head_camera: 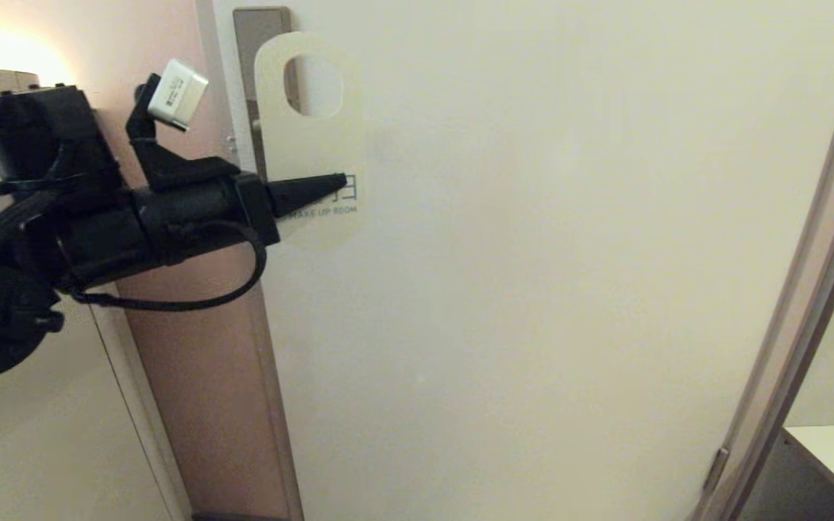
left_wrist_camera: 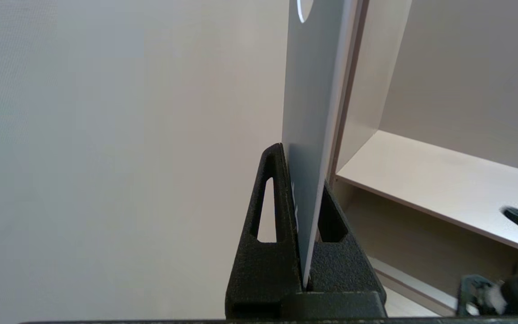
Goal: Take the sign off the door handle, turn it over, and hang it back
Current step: Hand it to the other hand
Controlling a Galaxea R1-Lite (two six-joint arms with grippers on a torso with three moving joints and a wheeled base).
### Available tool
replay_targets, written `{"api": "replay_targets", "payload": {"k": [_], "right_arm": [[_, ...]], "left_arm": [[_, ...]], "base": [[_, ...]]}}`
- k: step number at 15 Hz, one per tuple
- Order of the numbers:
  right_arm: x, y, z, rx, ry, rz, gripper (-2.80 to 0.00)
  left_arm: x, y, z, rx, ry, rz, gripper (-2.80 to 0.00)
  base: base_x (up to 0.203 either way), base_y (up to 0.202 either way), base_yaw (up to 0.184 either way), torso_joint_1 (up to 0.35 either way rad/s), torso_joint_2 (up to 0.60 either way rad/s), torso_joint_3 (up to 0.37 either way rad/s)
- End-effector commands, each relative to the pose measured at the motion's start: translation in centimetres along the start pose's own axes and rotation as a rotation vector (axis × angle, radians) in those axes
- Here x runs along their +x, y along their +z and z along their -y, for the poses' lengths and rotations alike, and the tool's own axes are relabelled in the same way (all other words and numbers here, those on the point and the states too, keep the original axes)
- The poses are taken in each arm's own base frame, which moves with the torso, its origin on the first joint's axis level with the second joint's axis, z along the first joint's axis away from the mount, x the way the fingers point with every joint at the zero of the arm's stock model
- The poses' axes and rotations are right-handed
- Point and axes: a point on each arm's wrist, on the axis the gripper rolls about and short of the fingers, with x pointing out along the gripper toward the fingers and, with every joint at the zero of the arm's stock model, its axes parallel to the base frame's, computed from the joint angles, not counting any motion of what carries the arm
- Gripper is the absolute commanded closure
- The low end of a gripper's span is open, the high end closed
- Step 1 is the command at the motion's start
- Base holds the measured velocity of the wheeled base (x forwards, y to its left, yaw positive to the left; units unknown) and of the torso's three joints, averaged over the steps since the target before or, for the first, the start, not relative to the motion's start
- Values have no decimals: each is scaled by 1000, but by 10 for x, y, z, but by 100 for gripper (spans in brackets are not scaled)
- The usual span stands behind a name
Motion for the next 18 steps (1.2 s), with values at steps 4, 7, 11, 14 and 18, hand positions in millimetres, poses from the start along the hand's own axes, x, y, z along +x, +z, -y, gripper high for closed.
{"api": "replay_targets", "payload": {"k": [4,7,11,14,18], "right_arm": [[0,0,0,-1,0,-2,0],[0,0,0,-1,0,-2,0],[0,0,0,-2,0,-2,0],[0,0,0,-9,0,0,0],[0,0,0,-9,1,0,0]], "left_arm": [[-41,-21,34,38,-2,-28,0],[-48,-34,46,25,-35,-58,0],[-38,-26,45,20,-56,-43,0],[-22,1,41,-37,-82,19,0],[3,10,30,-70,-201,-4,0]], "base": [[0,0,0,0,0,0],[0,0,0,0,0,0],[0,0,0,0,0,0],[0,0,0,0,0,0],[0,0,0,0,0,0]]}}
